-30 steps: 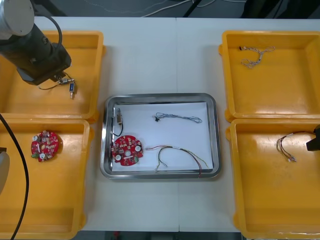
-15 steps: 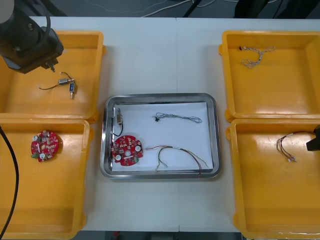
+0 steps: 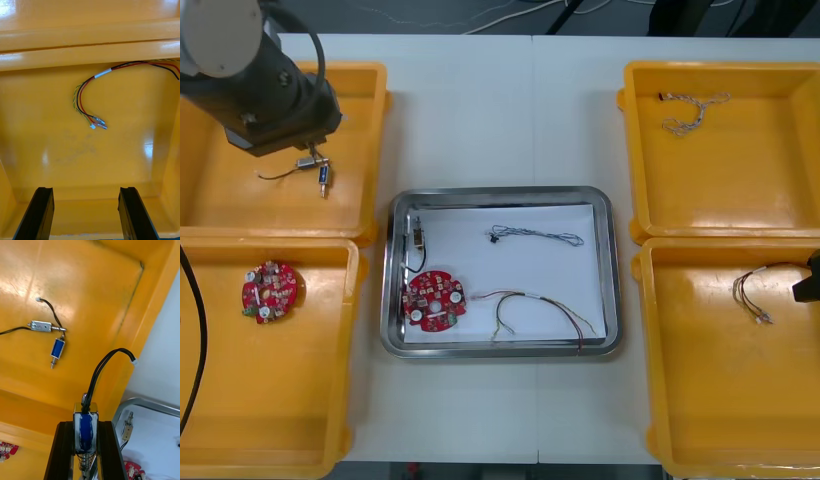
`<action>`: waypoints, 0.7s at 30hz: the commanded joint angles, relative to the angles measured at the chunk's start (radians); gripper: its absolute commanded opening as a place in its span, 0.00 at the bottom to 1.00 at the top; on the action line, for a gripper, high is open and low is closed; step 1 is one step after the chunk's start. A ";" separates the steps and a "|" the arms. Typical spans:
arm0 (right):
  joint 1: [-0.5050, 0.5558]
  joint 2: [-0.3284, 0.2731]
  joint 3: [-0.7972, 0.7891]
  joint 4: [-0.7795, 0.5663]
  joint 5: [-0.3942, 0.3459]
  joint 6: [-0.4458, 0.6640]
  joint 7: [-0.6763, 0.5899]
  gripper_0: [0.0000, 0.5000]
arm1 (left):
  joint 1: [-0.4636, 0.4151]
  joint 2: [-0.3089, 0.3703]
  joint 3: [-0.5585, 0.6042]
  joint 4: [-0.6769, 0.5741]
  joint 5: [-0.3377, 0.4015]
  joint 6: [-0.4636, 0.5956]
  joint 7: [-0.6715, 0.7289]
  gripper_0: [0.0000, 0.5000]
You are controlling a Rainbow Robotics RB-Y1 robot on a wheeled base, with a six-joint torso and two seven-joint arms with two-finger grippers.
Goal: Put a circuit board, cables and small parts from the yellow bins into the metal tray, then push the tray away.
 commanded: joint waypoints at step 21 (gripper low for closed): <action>0.013 -0.008 -0.032 -0.026 0.007 -0.005 -0.020 1.00 | 0.041 -0.216 -0.202 -0.103 -0.085 0.007 -0.001 0.00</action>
